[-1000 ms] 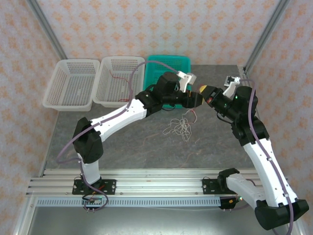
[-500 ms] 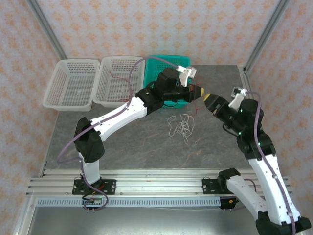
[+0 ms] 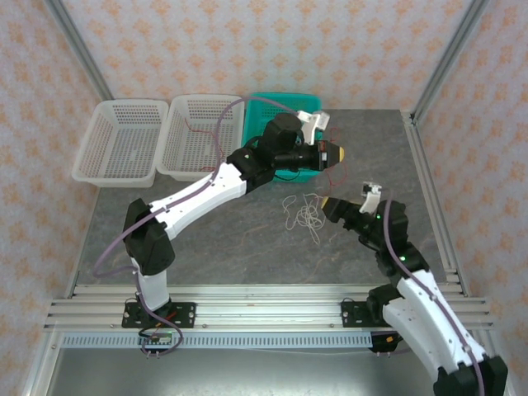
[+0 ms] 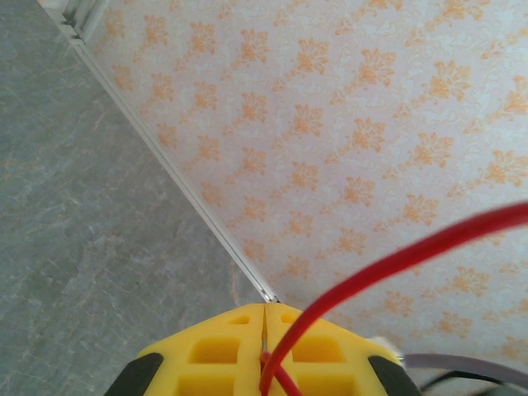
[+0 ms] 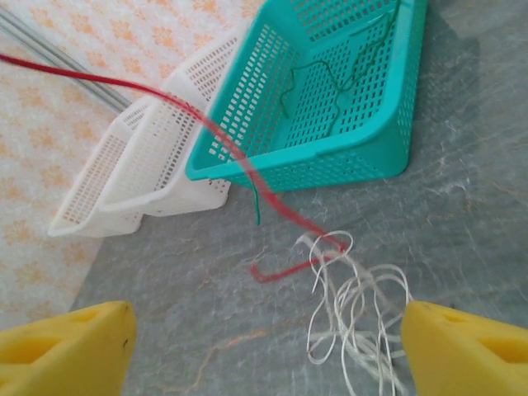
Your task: Untangle the cables
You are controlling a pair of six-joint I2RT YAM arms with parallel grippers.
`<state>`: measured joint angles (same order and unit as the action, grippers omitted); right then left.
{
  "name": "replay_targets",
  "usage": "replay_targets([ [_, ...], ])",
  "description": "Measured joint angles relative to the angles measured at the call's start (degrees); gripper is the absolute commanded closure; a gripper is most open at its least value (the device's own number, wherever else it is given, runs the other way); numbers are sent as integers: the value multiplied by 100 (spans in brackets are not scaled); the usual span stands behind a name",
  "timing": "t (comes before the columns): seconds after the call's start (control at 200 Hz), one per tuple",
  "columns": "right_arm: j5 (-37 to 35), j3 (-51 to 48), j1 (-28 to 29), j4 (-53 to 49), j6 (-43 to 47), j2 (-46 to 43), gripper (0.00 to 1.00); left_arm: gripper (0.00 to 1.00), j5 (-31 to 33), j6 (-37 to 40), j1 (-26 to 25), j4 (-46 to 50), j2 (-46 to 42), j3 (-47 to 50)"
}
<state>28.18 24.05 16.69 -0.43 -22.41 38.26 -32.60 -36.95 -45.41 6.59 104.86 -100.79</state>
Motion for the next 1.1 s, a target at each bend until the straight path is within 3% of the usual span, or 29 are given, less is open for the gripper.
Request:
replay_targets([
  [0.075, -262, -48, 315, 793, 219, 649, 18, 100, -15, -74, -33, 46, -166, 0],
  [0.175, -662, -98, 667, 1869, 544, 1665, 32, 100, -94, -227, -74, 46, -435, -42],
  [0.275, -1106, -256, 734, 2583, 699, 2503, 57, 100, -192, -337, -101, 76, -634, -284],
  [0.37, -1316, -435, 743, 2828, 774, 2896, 75, 100, -205, -326, -101, 225, -778, -673],
  [0.49, -1377, -748, 778, 2988, 566, 2938, 79, 100, -92, -22, -68, 693, -1014, -1270],
  [0.56, -1401, -931, 776, 3038, 404, 2885, 74, 100, 55, 225, 4, 1016, -1176, -1639],
  [0.651, -1408, -1180, 776, 2857, 118, 2479, 45, 100, 409, 616, 275, 1508, -1287, -2256],
  [0.851, -1325, -1167, 776, 1727, -326, 74, 15, 100, 1069, 1176, 1545, 2203, -1294, -2981],
  [0.996, -1351, -999, 776, 1001, -660, -1572, 7, 100, 1220, 1204, 2334, 2494, -1082, -2994],
  [1.101, -1360, -778, 776, 664, -857, -2118, 5, 100, 1224, 1200, 2791, 2640, -798, -2988],
])
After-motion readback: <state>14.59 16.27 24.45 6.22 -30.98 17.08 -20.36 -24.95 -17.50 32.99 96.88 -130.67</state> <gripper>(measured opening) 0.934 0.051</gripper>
